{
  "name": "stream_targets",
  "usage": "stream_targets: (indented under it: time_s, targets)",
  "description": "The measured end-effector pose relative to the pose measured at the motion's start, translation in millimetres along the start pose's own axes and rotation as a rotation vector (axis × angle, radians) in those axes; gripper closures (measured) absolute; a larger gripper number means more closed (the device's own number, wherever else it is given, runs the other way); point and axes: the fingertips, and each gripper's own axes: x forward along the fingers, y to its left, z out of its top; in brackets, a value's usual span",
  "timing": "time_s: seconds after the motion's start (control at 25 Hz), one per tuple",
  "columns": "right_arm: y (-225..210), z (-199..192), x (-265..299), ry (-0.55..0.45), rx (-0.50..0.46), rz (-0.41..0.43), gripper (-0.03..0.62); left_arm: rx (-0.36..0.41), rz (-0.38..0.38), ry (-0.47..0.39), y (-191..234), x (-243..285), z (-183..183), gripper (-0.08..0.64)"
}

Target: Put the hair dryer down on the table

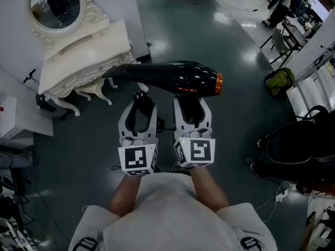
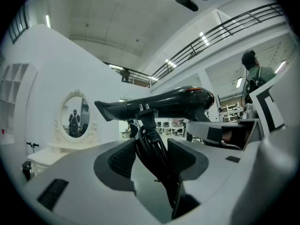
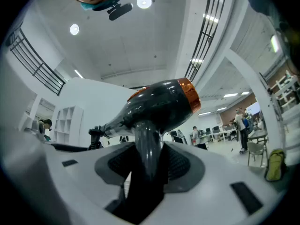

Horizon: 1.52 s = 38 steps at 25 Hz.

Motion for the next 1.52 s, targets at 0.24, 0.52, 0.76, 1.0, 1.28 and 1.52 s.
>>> stream_targets:
  time_s: [0.24,0.52,0.76,1.0,1.28,1.52]
  targets:
    - [13.3,-5.8,9.4,0.011,0.013,0.022,0.402,-0.002,0.019,0.012,16.1,-1.2,-3.7,0.342]
    - [59.4,-34.2,59.8,0.037,0.042,0.095,0.402,-0.028,0.093,0.044,84.2,9.3,-25.2,0.342]
    - [93.9,-50.9,117.3,0.064,0.035,0.121,0.402,-0.037,0.129,0.054,144.1,32.7,-32.0,0.342]
    - [126.5,-70.4,167.8,0.087,0.027,0.153,0.402,-0.064,0.164,0.064,198.9,50.7,-43.1,0.342]
    - [167.9,-100.5,217.3,0.125,0.026,0.193,0.402,-0.067,0.204,0.100,260.0,69.7,-61.2,0.344]
    - [193.8,-120.3,258.0,0.157,0.020,0.194,0.402,-0.088,0.200,0.123,304.0,90.0,-74.0,0.345]
